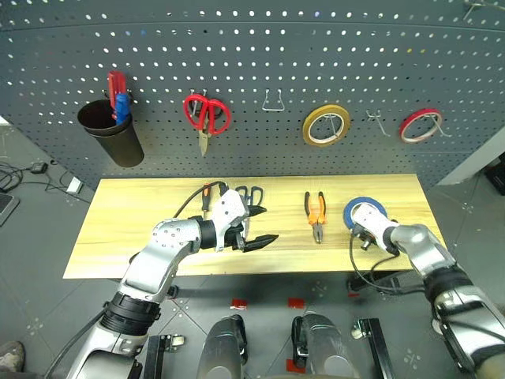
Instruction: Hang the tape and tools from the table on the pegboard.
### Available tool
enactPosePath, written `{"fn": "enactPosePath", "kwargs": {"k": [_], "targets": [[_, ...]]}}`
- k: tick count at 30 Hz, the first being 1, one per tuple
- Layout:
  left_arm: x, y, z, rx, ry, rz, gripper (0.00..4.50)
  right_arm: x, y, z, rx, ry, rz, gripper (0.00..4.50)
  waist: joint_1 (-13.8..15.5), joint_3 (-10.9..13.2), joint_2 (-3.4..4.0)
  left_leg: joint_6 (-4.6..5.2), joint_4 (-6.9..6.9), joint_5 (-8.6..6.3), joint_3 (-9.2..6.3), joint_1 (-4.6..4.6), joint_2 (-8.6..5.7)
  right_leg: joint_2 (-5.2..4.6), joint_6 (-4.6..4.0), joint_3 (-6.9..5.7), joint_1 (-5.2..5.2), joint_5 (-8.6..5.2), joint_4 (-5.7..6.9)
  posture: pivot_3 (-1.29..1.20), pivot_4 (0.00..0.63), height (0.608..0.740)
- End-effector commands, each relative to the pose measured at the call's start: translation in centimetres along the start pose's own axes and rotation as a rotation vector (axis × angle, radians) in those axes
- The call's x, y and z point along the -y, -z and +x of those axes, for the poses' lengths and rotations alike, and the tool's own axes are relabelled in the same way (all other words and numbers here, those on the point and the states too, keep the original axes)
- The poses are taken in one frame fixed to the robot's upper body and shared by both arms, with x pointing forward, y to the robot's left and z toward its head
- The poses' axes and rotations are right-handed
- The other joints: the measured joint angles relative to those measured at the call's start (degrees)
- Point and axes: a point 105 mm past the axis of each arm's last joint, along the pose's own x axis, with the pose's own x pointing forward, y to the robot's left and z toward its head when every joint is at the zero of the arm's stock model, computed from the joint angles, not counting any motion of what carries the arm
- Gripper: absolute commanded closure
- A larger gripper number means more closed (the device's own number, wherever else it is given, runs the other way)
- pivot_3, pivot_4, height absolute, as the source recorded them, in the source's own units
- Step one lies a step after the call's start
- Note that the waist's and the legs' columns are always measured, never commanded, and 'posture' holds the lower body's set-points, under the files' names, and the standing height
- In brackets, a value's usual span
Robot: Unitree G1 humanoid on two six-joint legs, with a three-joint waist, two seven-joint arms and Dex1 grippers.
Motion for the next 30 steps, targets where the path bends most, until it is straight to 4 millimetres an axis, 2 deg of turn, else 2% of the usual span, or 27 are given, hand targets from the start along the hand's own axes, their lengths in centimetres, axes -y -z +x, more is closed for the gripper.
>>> {"fn": "enactPosePath", "kwargs": {"k": [1, 4, 7, 9, 13, 16, 23, 26, 30], "targets": [[0.0, -2.2, -0.5, 0.077, -0.041, 0.038, 0.74, 2.5, -2.8, -2.7, 0.139, 0.202, -0.062, 3.82, 0.0, 0.0, 0.00, 0.00, 0.00, 0.00, -0.01, 0.01, 0.01, 0.00, 0.01, 0.00, 0.00, -0.01, 0.00, -0.19, 0.251, 0.740], [-0.7, -3.5, -0.6, 0.128, -0.098, 0.044, 0.74, 3.1, -5.3, -5.8, 0.269, 0.402, -0.151, 3.82, -0.1, 0.0, 0.00, -0.02, 0.00, 0.00, -0.03, 0.04, 0.06, 0.03, 0.26, 0.02, 0.01, -0.15, 0.04, -0.19, 0.250, 0.740], [-1.2, -4.7, -0.4, 0.181, -0.142, 0.047, 0.74, 1.6, -8.3, -8.4, 0.410, 0.490, -0.276, 3.82, -0.1, 0.0, 0.00, -0.04, -0.01, -0.01, -0.02, 0.02, 0.05, 0.05, 0.29, 0.04, -0.02, -0.17, 0.05, -0.20, 0.250, 0.740], [-1.6, -5.4, -0.2, 0.209, -0.166, 0.050, 0.74, 1.1, -9.7, -9.4, 0.472, 0.522, -0.321, 3.82, -0.1, 0.0, -0.01, -0.04, 0.01, -0.01, -0.01, 0.03, 0.04, 0.05, 0.31, 0.06, -0.02, -0.17, 0.04, -0.21, 0.250, 0.740], [-2.1, -6.3, 0.1, 0.246, -0.192, 0.053, 0.74, 2.0, -11.5, -10.4, 0.541, 0.592, -0.352, 3.82, -0.2, 0.0, -0.04, -0.02, 0.08, -0.02, -0.01, 0.03, 0.03, 0.08, 0.35, 0.06, 0.02, -0.15, 0.04, -0.22, 0.247, 0.740], [-2.5, -7.2, 0.5, 0.273, -0.209, 0.072, 0.74, 3.9, -13.1, -10.2, 0.578, 0.633, -0.355, 3.82, -0.6, 0.0, -0.07, -0.02, 0.10, -0.02, -0.01, 0.03, 0.03, 0.09, 0.34, 0.07, 0.02, -0.15, 0.04, -0.22, 0.247, 0.740], [-2.6, -7.9, 1.4, 0.292, -0.199, 0.081, 0.74, 7.4, -14.2, -7.5, 0.583, 0.615, -0.302, 3.82, -1.4, 0.0, -0.08, -0.02, 0.07, -0.02, -0.03, 0.02, 0.02, 0.12, 0.07, 0.03, 0.05, -0.01, 0.02, -0.22, 0.239, 0.740], [-2.4, -7.7, 1.6, 0.283, -0.188, 0.090, 0.74, 8.1, -14.8, -6.7, 0.596, 0.586, -0.271, 3.82, -1.6, 0.0, -0.09, -0.02, 0.06, -0.02, 0.01, 0.02, 0.02, 0.12, 0.05, 0.05, 0.03, 0.00, -0.02, -0.21, 0.236, 0.740], [-2.5, -6.3, 1.1, 0.242, -0.201, 0.089, 0.74, 7.4, -14.2, -5.5, 0.588, 0.511, -0.211, 3.82, -1.6, 0.0, -0.09, -0.02, 0.04, -0.02, 0.01, 0.02, 0.05, 0.13, 0.05, 0.05, 0.02, -0.01, -0.01, -0.20, 0.233, 0.740]]}}
